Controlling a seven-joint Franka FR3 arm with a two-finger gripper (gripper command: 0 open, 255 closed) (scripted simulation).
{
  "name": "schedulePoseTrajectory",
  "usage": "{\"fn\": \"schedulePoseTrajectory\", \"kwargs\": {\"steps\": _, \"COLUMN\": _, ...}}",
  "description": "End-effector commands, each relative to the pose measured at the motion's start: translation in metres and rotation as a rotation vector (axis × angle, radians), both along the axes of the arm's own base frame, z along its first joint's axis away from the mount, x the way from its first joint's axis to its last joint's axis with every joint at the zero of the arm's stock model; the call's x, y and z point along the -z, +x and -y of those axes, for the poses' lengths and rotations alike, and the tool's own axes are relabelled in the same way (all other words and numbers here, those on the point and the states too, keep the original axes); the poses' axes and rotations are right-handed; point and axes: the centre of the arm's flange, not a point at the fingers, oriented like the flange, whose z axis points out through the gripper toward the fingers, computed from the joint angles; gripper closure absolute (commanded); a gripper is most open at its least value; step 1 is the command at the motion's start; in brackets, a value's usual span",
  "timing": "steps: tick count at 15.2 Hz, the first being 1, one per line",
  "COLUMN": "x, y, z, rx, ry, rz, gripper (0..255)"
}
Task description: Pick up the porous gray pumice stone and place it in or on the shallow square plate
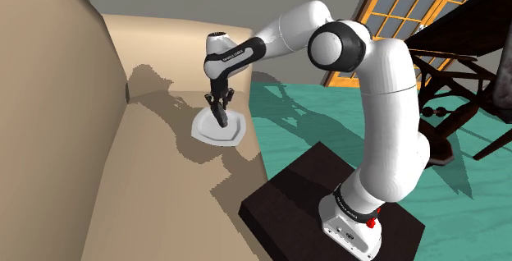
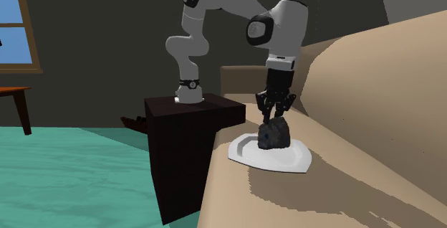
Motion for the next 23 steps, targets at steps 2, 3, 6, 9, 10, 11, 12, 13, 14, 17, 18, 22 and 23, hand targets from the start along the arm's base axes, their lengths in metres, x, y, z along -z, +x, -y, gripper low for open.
{"fn": "schedulePoseTrajectory", "kwargs": {"steps": 2, "x": 0.016, "y": 0.0, "z": -0.001, "rx": 0.0, "ry": 0.0, "rz": 0.001, "gripper": 255}}
{"fn": "schedulePoseTrajectory", "kwargs": {"steps": 3, "x": 0.021, "y": 0.0, "z": -0.001, "rx": 0.0, "ry": 0.0, "rz": 0.001, "gripper": 255}}
{"fn": "schedulePoseTrajectory", "kwargs": {"steps": 6, "x": 0.029, "y": 0.0, "z": -0.001, "rx": 0.0, "ry": 0.0, "rz": 0.001, "gripper": 255}}
{"fn": "schedulePoseTrajectory", "kwargs": {"steps": 9, "x": 0.029, "y": 0.0, "z": -0.001, "rx": 0.0, "ry": 0.0, "rz": 0.001, "gripper": 255}}
{"fn": "schedulePoseTrajectory", "kwargs": {"steps": 10, "x": 0.029, "y": 0.0, "z": -0.001, "rx": 0.0, "ry": 0.0, "rz": 0.001, "gripper": 255}}
{"fn": "schedulePoseTrajectory", "kwargs": {"steps": 11, "x": 0.029, "y": 0.0, "z": -0.001, "rx": 0.0, "ry": 0.0, "rz": 0.001, "gripper": 255}}
{"fn": "schedulePoseTrajectory", "kwargs": {"steps": 12, "x": 0.029, "y": 0.0, "z": -0.001, "rx": 0.0, "ry": 0.0, "rz": 0.001, "gripper": 255}}
{"fn": "schedulePoseTrajectory", "kwargs": {"steps": 13, "x": 0.031, "y": 0.002, "z": -0.002, "rx": 0.0, "ry": 0.0, "rz": 0.001, "gripper": 0}}
{"fn": "schedulePoseTrajectory", "kwargs": {"steps": 14, "x": 0.031, "y": 0.003, "z": -0.003, "rx": 0.0, "ry": 0.0, "rz": 0.001, "gripper": 0}}
{"fn": "schedulePoseTrajectory", "kwargs": {"steps": 17, "x": 0.03, "y": 0.003, "z": -0.003, "rx": 0.0, "ry": 0.0, "rz": 0.001, "gripper": 0}}
{"fn": "schedulePoseTrajectory", "kwargs": {"steps": 18, "x": 0.029, "y": 0.0, "z": -0.001, "rx": 0.0, "ry": 0.0, "rz": 0.001, "gripper": 0}}
{"fn": "schedulePoseTrajectory", "kwargs": {"steps": 22, "x": -0.021, "y": 0.007, "z": -0.003, "rx": 0.0, "ry": 0.0, "rz": 0.001, "gripper": 0}}
{"fn": "schedulePoseTrajectory", "kwargs": {"steps": 23, "x": -0.021, "y": 0.007, "z": -0.003, "rx": 0.0, "ry": 0.0, "rz": 0.001, "gripper": 0}}
